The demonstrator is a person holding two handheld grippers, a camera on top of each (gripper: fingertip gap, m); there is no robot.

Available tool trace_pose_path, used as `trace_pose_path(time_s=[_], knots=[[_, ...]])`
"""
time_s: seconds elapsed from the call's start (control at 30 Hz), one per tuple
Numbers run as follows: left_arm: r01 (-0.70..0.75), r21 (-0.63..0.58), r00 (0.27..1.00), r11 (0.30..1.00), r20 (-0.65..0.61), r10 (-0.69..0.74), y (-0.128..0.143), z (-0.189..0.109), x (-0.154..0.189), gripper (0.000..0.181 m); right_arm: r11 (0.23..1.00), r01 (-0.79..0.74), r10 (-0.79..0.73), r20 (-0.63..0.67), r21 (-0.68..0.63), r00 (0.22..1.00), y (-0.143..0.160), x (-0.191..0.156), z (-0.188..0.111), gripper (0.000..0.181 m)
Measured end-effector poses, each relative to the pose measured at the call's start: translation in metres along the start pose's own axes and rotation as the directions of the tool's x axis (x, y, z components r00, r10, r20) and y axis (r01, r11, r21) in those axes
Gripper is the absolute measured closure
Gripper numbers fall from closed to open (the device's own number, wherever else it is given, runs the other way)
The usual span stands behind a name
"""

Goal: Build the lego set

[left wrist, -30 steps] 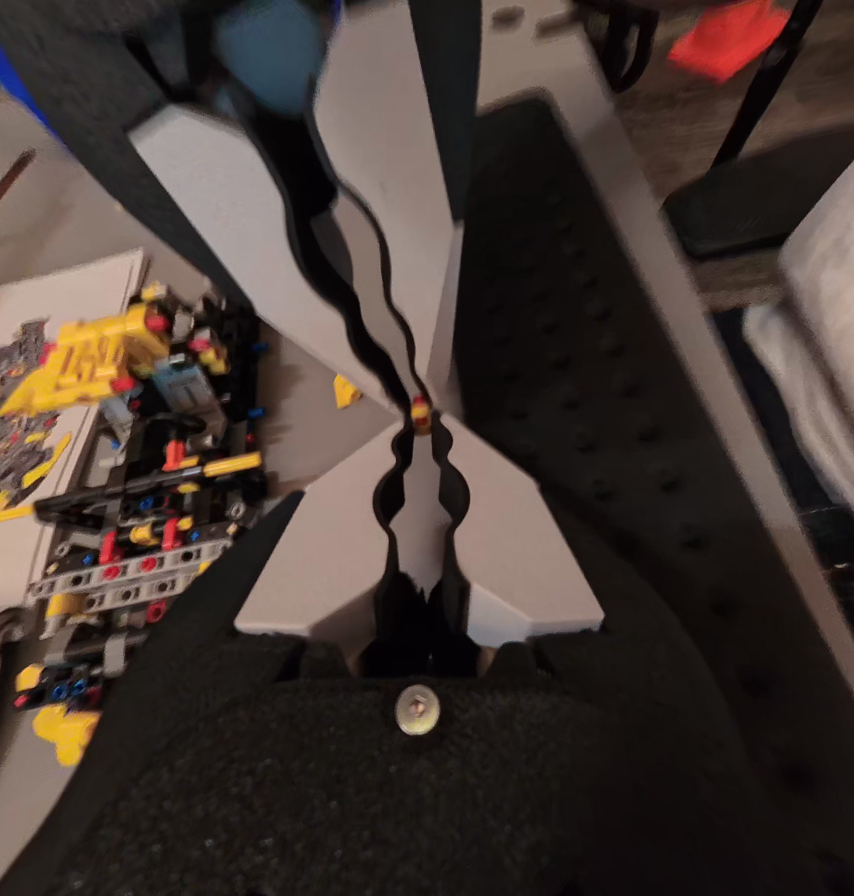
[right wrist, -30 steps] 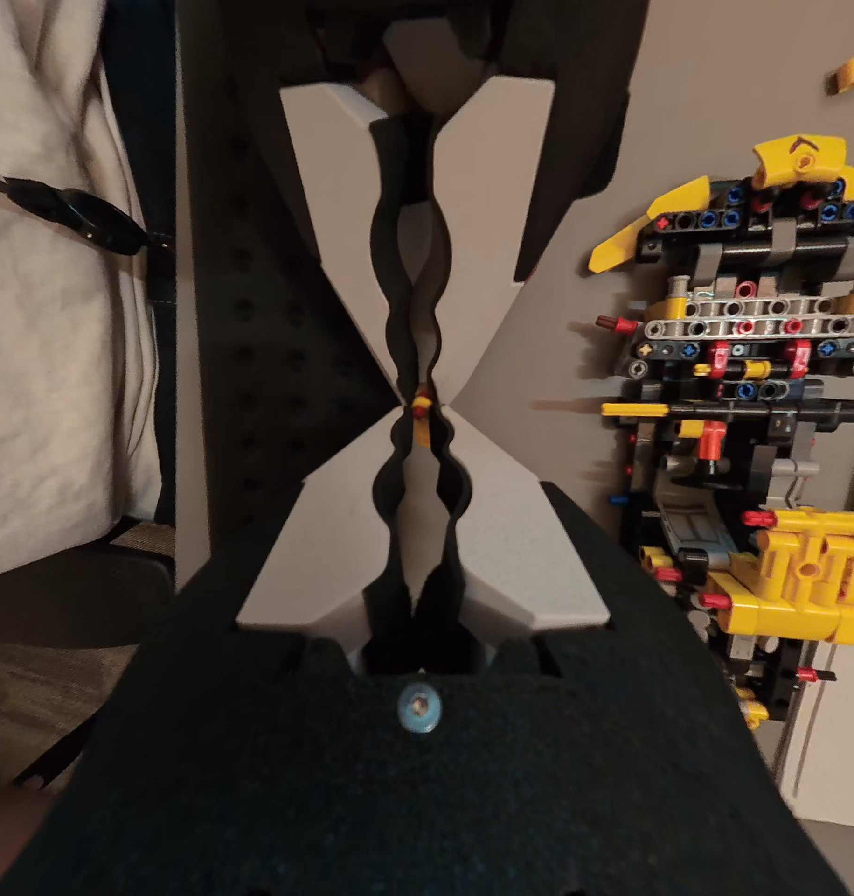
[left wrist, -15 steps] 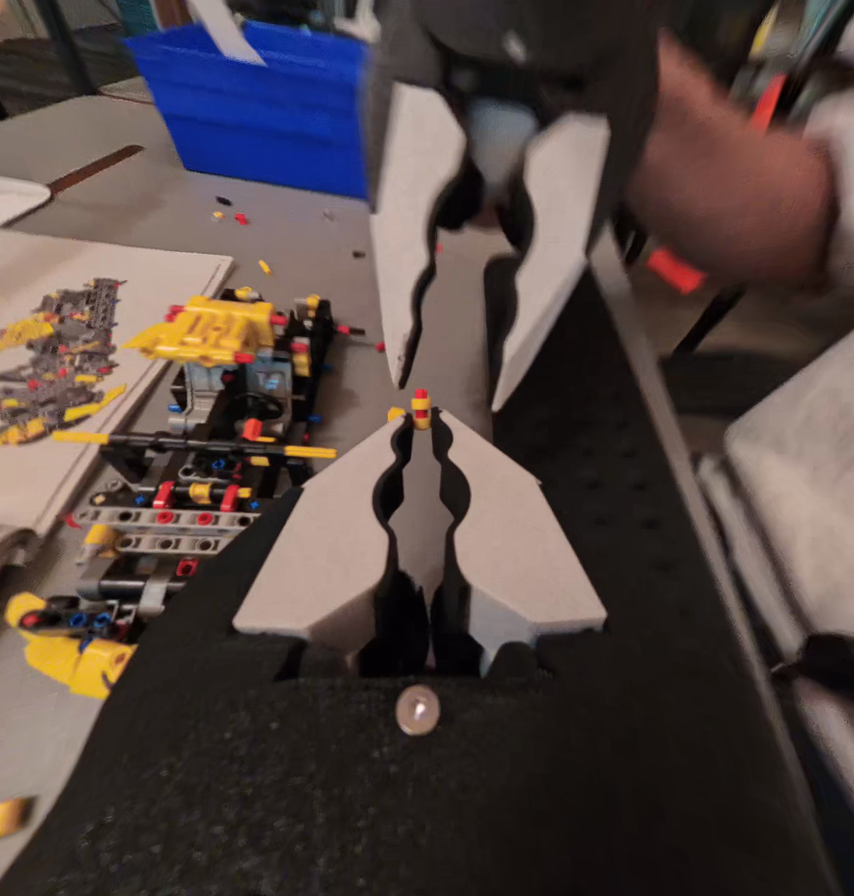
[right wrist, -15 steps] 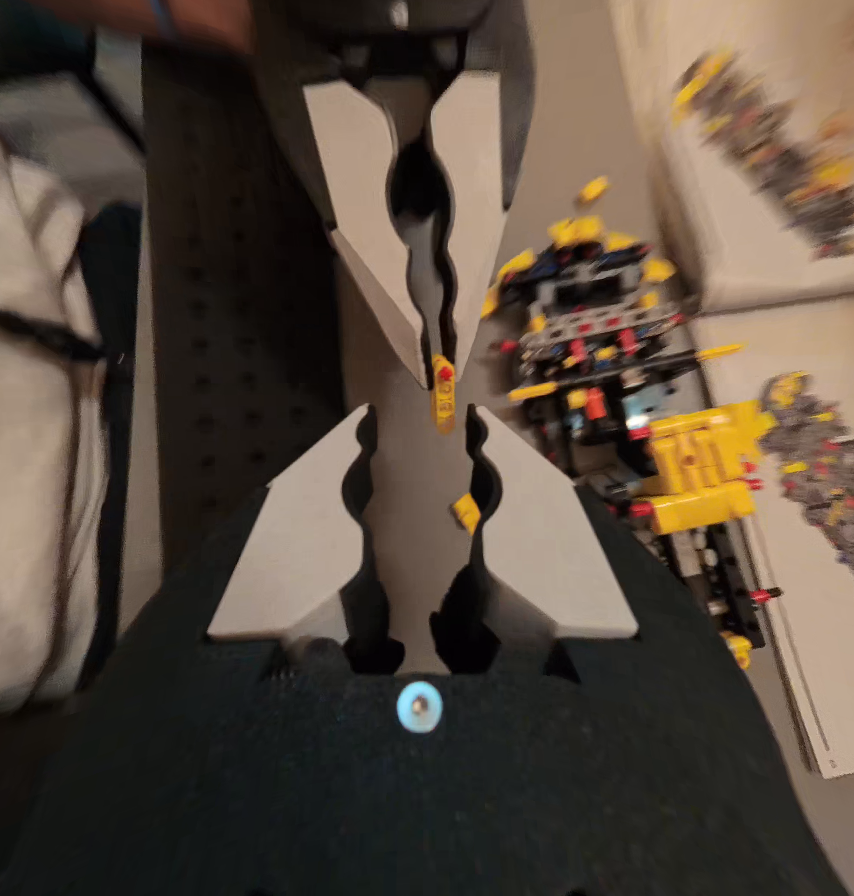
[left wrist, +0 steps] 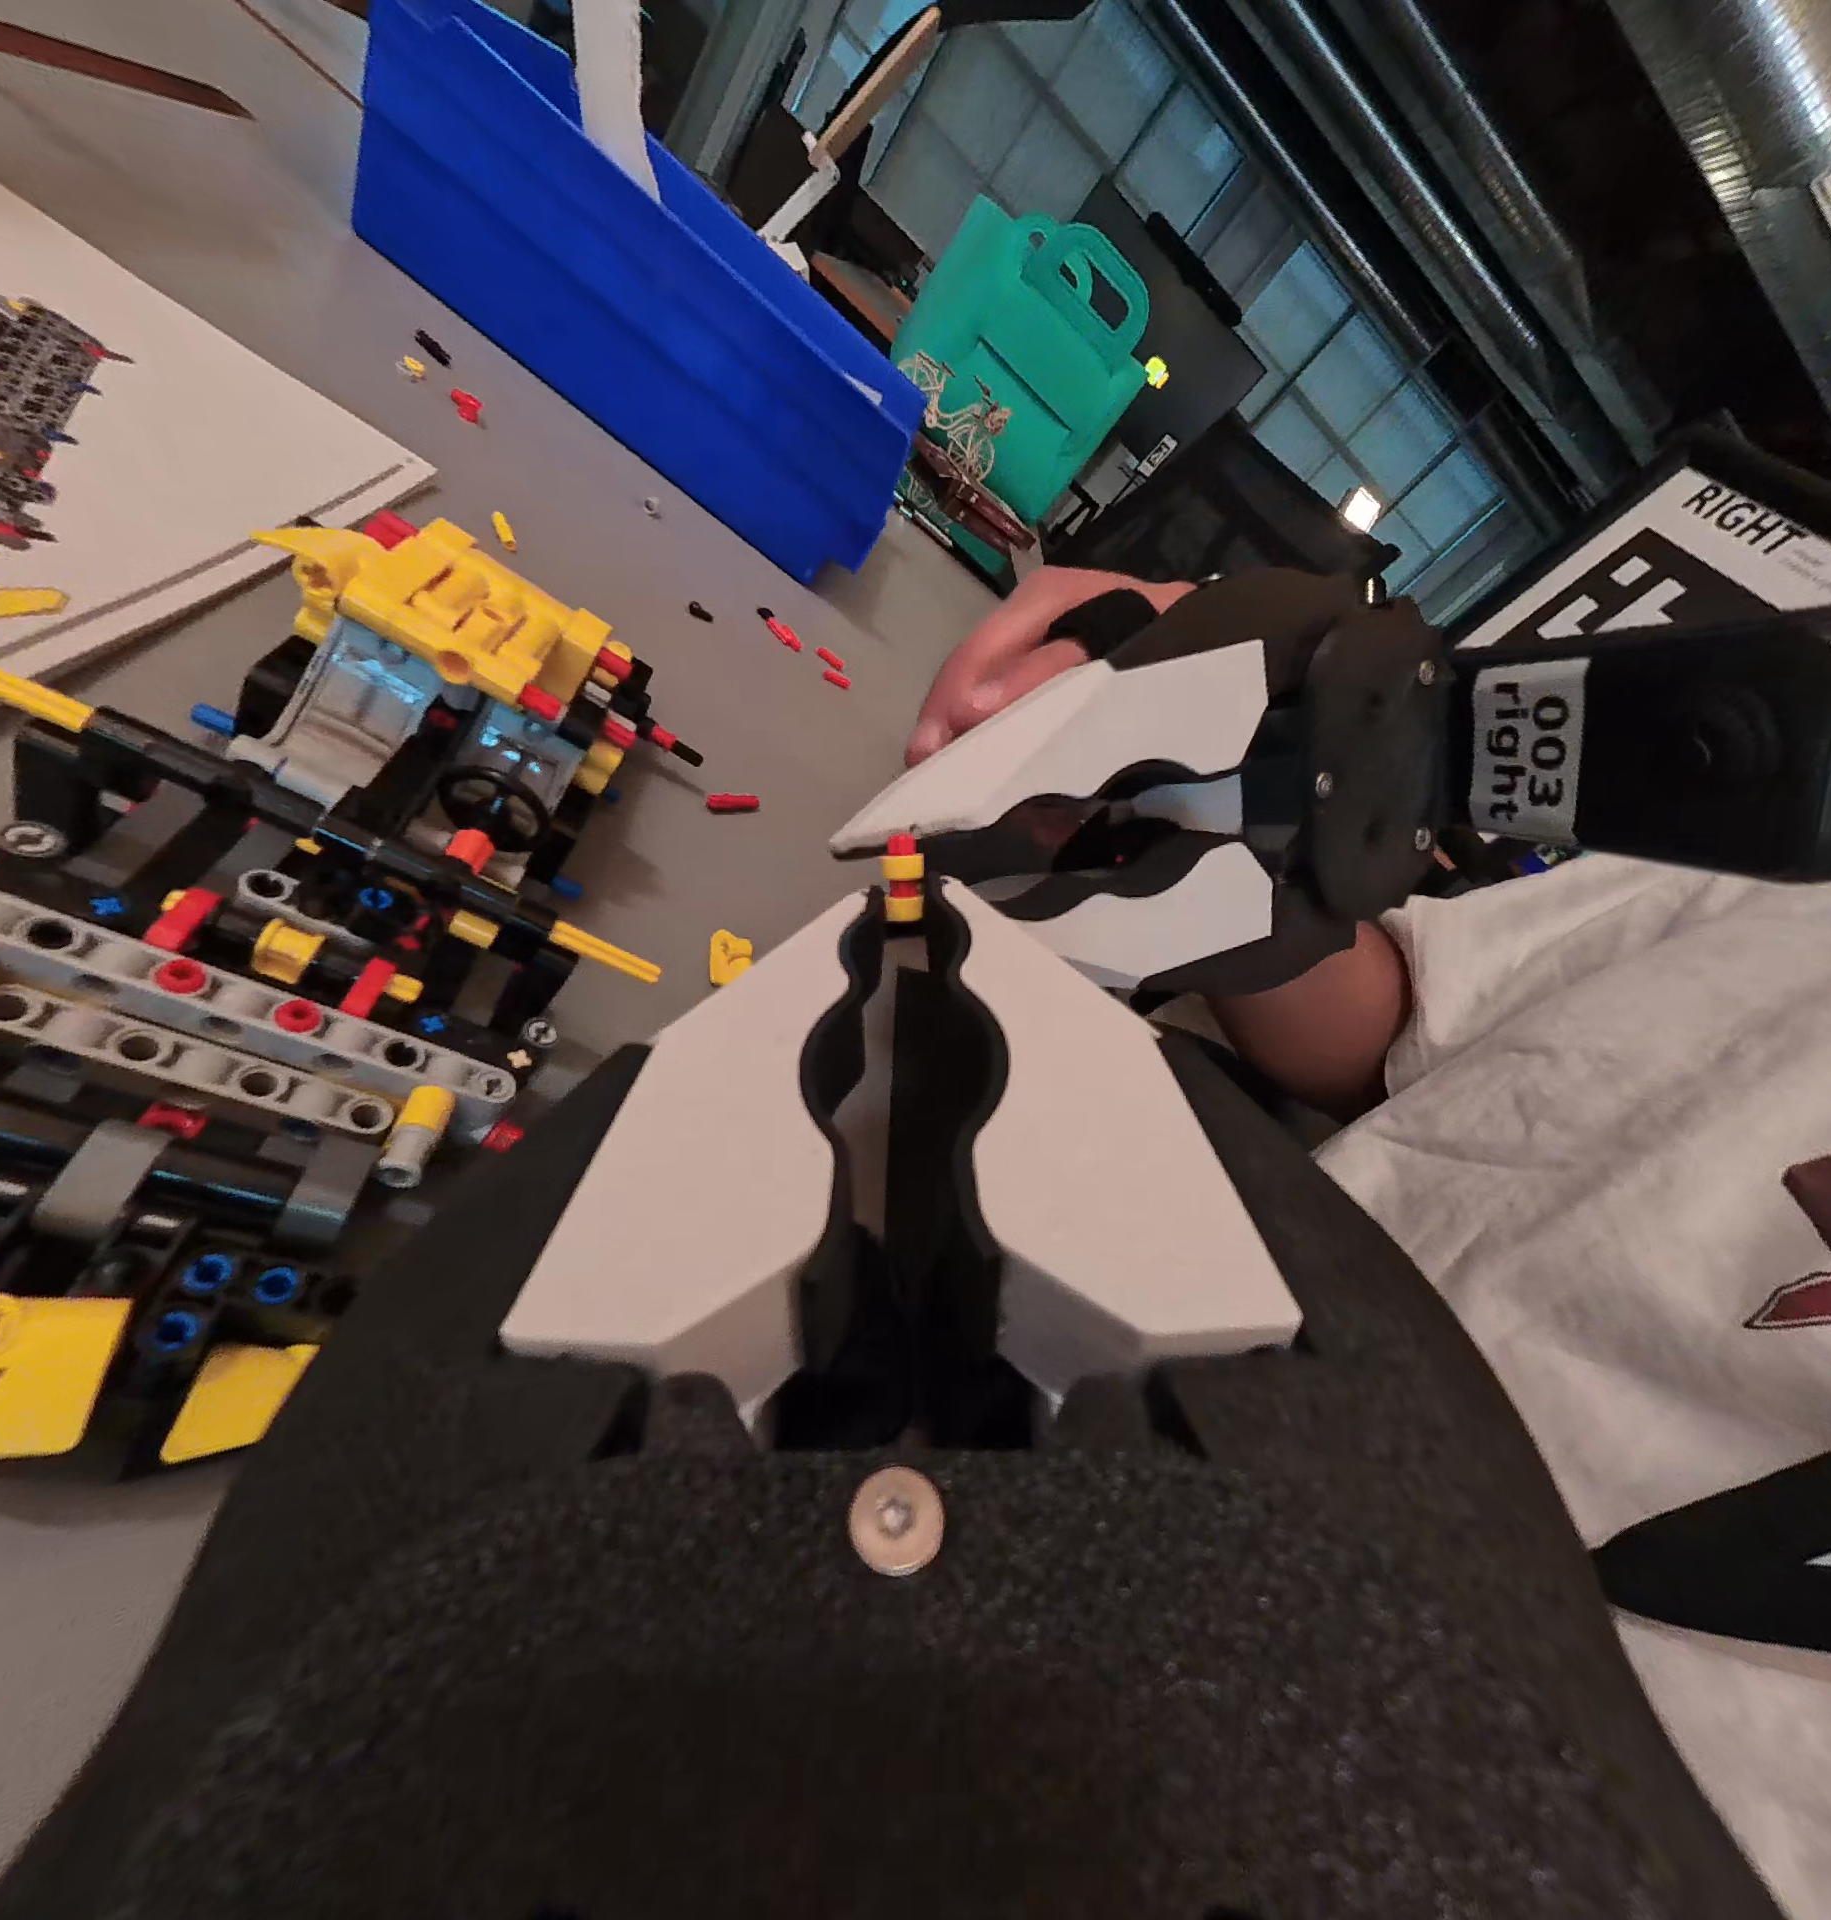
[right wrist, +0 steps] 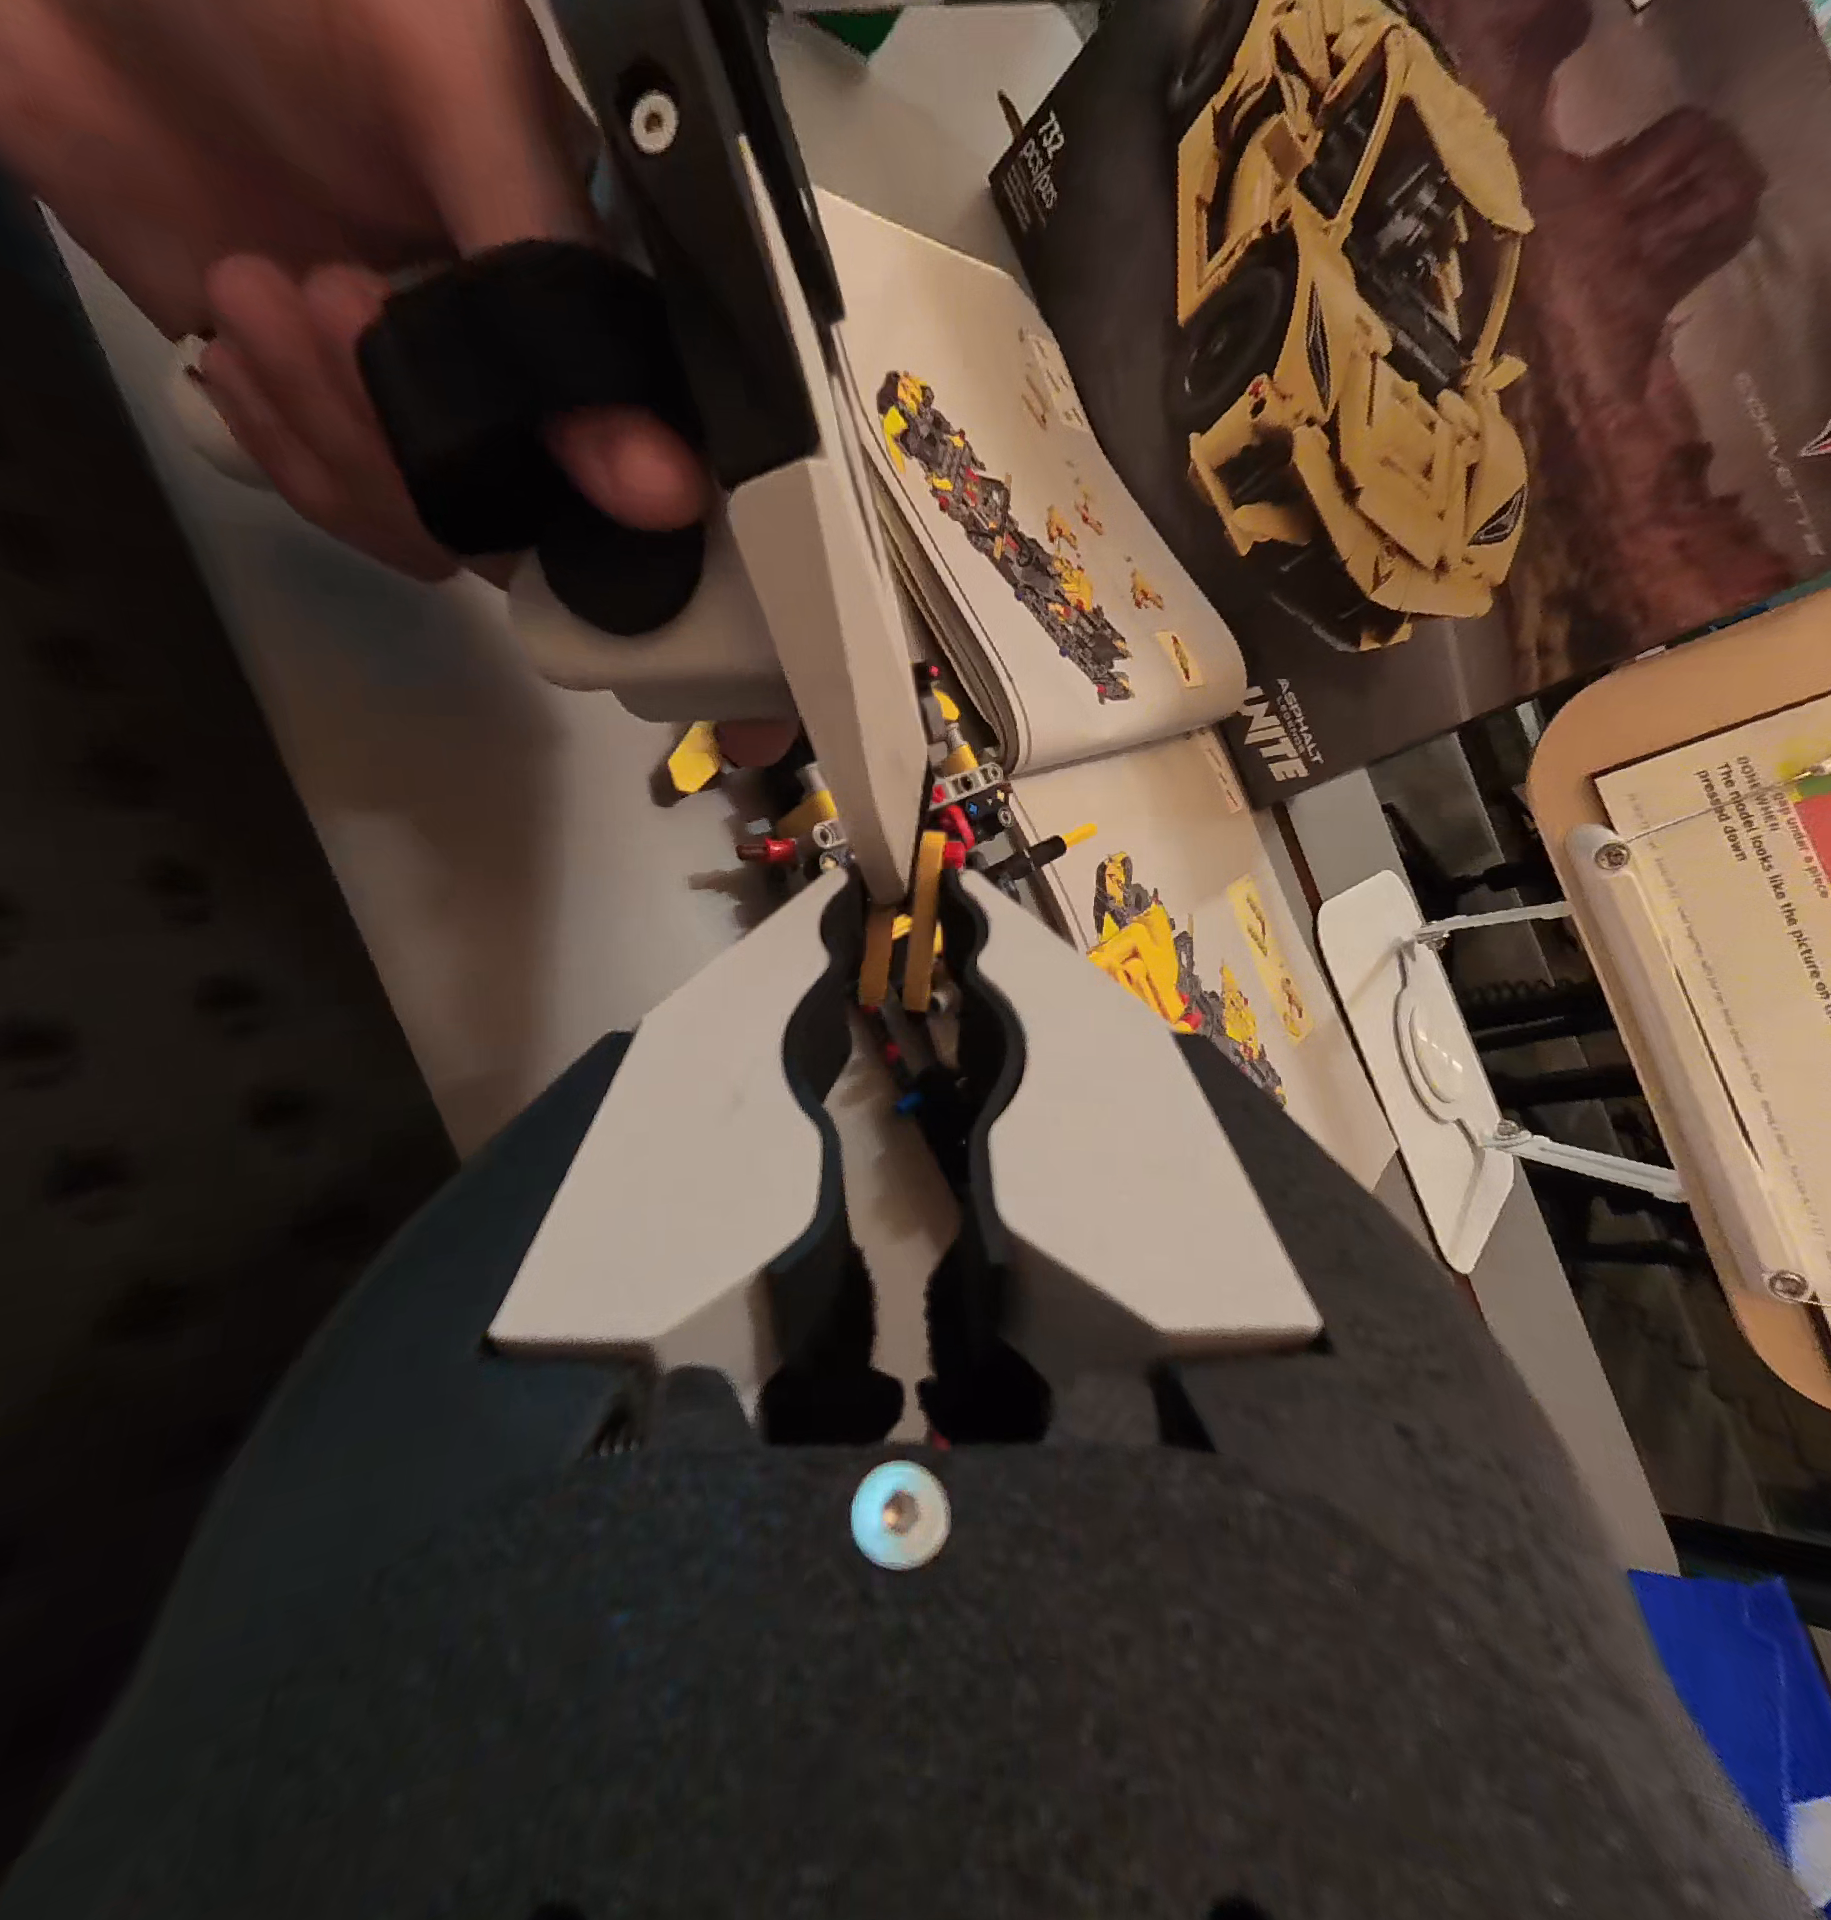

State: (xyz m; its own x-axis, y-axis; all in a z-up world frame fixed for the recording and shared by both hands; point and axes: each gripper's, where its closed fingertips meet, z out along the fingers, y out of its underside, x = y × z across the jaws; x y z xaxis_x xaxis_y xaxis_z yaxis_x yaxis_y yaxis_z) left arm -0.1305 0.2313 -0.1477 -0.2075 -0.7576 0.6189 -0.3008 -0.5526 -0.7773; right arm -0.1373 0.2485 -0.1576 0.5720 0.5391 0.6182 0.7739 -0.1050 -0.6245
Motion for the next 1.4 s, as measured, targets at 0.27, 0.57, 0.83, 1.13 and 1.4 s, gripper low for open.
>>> trace_pose_path(time_s=[0.27,0.57,0.83,1.13,1.4], knots=[[0.04,-0.025,0.998,0.999,-0.045,-0.041,0.0,-0.004,0.002,0.172,0.998,-0.058,0.058,0.088,-0.006,0.994,-0.001,-0.004,0.0,0.171],[-0.393,-0.097,0.917,0.914,0.035,0.398,0.0,-0.016,0.013,0.153,0.894,-0.426,0.359,0.345,0.14,0.867,-0.005,-0.008,-0.011,0.171],[-0.485,-0.06,0.874,0.873,-0.012,0.485,0.005,-0.006,0.03,0.156,0.789,-0.57,0.396,0.519,0.229,0.757,-0.018,-0.019,-0.025,0.171],[-0.571,-0.068,0.819,0.818,0.023,0.574,0.005,-0.008,0.03,0.178,0.786,-0.587,0.392,0.578,0.194,0.716,-0.02,-0.032,-0.021,0.171],[-0.551,-0.071,0.834,0.831,-0.033,0.55,0.008,-0.011,0.036,0.159,0.756,-0.618,0.382,0.622,0.216,0.684,-0.025,-0.032,-0.029,0.171]])
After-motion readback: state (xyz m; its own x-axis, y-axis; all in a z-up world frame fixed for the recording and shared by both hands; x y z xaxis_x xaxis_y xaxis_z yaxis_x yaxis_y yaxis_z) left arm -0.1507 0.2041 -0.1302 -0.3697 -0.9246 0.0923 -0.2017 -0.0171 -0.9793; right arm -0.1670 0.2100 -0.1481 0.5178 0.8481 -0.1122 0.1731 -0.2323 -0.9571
